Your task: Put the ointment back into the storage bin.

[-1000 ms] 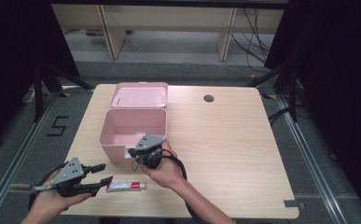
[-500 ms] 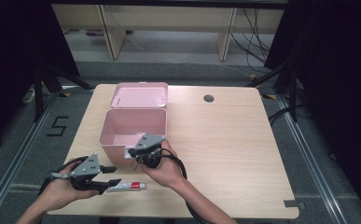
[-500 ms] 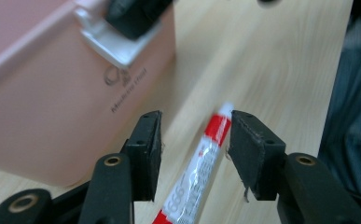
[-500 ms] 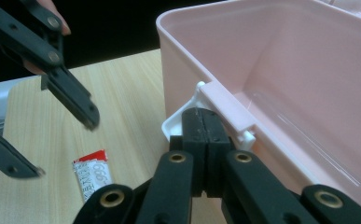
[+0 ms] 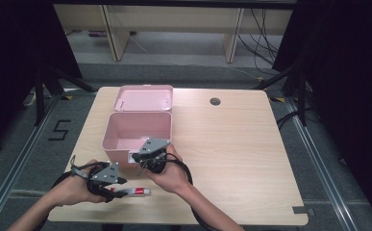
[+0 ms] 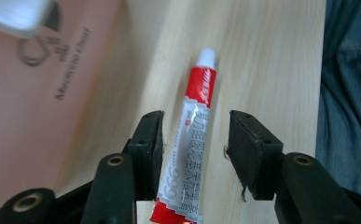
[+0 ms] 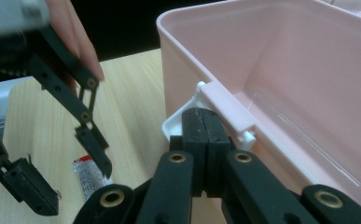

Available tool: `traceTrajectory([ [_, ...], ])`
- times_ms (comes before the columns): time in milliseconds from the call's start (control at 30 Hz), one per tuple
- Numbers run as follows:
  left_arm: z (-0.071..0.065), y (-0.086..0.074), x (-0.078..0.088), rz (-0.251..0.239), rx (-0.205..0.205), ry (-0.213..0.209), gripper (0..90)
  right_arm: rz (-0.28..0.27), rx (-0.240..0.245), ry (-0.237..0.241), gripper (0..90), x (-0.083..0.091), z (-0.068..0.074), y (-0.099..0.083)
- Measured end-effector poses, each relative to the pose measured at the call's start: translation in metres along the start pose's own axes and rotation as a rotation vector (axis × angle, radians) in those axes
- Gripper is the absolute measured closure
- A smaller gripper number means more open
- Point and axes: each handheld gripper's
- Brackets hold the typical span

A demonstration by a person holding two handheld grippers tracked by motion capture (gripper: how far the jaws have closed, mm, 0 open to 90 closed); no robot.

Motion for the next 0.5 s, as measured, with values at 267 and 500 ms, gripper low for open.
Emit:
traceTrajectory([
  [267,0.006,0.007,-0.018,0.084,-0.055,-0.069,57.7,-0.010,0.005,-0.011,90.0,-0.001,-0.001,0.000],
  [500,0.014,0.009,-0.027,0.133,-0.069,-0.093,60.8,-0.001,0.002,0.001,90.0,0.000,0.000,0.000],
])
Point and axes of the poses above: each handheld gripper's, and its own axes: x roughly backward along the jaws, y roughly out of its top, z roughly to its left, and after that the axes turned 2 degrees about -y, right-handed
